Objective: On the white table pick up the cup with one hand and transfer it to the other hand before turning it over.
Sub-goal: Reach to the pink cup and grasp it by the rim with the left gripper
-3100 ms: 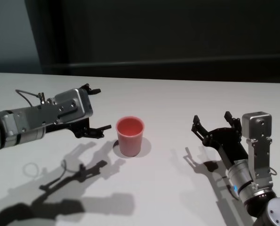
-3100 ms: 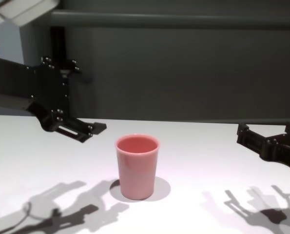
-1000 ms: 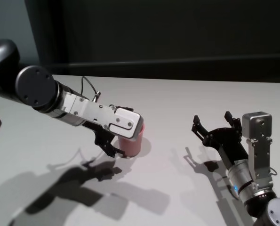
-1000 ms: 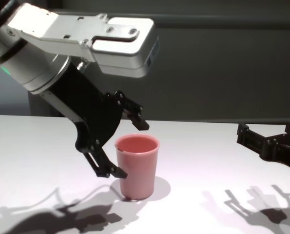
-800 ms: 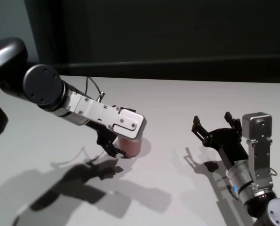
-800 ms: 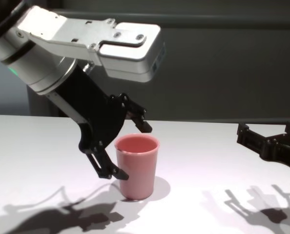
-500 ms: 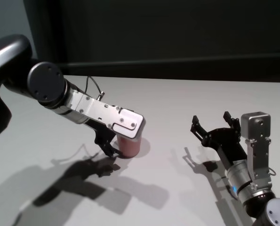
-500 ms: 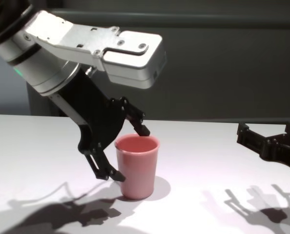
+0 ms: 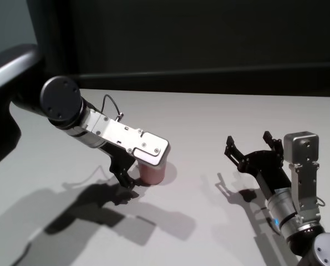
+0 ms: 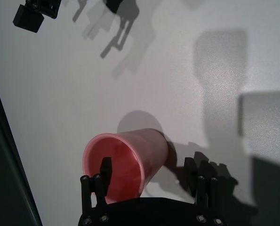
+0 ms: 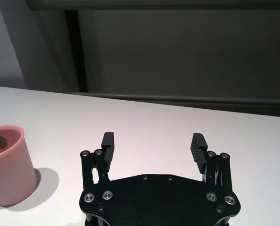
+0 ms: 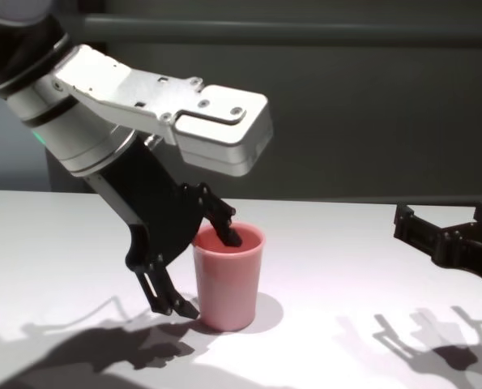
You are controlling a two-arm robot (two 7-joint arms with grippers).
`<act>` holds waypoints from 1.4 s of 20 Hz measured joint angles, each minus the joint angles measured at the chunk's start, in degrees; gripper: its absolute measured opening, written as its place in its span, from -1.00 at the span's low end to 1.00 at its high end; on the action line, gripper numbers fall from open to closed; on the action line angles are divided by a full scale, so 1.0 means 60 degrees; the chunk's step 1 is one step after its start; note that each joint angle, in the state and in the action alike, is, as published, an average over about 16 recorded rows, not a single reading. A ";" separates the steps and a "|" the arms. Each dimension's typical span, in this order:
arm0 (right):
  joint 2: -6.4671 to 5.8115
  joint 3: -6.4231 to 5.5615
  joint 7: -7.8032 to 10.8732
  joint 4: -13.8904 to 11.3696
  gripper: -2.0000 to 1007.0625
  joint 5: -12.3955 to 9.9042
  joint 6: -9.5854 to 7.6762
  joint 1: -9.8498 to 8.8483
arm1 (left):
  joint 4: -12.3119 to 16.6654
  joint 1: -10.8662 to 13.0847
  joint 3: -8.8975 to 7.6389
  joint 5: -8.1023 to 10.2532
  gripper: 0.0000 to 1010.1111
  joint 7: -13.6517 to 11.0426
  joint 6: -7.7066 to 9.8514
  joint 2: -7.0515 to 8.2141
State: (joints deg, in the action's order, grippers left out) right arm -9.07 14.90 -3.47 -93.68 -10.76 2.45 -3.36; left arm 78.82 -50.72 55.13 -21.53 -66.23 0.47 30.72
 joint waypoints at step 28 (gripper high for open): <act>0.0000 0.0000 0.0000 0.0000 0.99 0.0000 0.0000 0.0000 | -0.0601 -0.0270 0.0392 -0.0138 0.60 0.0062 -0.0111 -0.0211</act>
State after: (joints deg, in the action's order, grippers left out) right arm -9.07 14.90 -3.47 -93.68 -10.76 2.45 -3.36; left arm 75.21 -52.34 57.48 -22.35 -65.86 -0.19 29.45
